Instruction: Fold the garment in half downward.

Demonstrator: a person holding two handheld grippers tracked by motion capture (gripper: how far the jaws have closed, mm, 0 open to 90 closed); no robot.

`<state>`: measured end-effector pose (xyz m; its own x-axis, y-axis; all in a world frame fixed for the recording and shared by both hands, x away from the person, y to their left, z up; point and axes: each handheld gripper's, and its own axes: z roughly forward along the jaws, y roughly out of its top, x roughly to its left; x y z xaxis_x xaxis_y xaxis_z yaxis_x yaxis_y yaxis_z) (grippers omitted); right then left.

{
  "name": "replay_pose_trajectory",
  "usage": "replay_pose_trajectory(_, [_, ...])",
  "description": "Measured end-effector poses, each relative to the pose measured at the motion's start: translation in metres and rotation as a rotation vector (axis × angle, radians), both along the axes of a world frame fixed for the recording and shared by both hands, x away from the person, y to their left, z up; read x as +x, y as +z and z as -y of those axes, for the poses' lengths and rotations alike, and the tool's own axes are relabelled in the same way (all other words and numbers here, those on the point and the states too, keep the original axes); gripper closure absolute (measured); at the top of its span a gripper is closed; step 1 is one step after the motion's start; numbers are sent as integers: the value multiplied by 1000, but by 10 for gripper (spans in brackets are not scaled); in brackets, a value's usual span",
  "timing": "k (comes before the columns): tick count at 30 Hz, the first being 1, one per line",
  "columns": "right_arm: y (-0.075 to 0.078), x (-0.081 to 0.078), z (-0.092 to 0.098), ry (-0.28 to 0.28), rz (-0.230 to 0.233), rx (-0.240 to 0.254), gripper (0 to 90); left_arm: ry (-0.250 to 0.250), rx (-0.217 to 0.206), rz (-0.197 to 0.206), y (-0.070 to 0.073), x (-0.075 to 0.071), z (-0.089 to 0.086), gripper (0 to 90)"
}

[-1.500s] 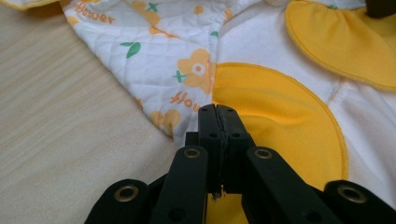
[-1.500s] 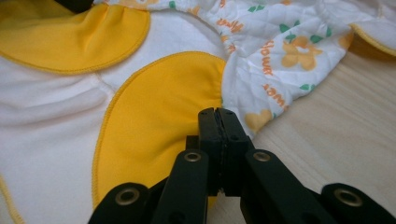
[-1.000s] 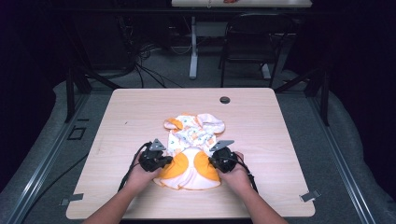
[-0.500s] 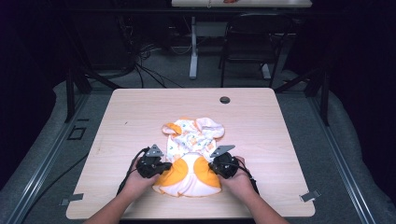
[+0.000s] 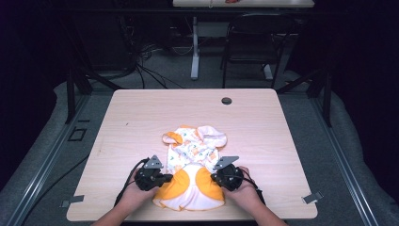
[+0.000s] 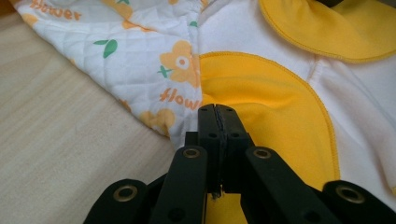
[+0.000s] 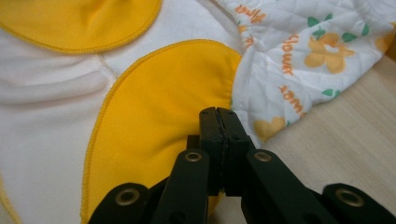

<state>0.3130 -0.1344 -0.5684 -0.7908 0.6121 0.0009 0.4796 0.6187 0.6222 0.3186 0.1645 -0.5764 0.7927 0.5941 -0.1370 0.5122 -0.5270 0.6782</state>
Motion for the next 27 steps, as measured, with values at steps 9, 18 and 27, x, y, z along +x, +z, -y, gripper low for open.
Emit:
replay_pose_trajectory(9, [0, -14, 0, 32, -6, -6, 897, -21, -3, -6, 0, -15, -2, 896])
replay_pose_trajectory(18, [1, -18, -1, 32, -25, 12, 872, -20, -28, -42, 1, -17, -4, 865])
replay_pose_trajectory(27, [16, -5, -1, 37, -21, 18, 870, -14, -6, -7, 16, 2, 1, 838])
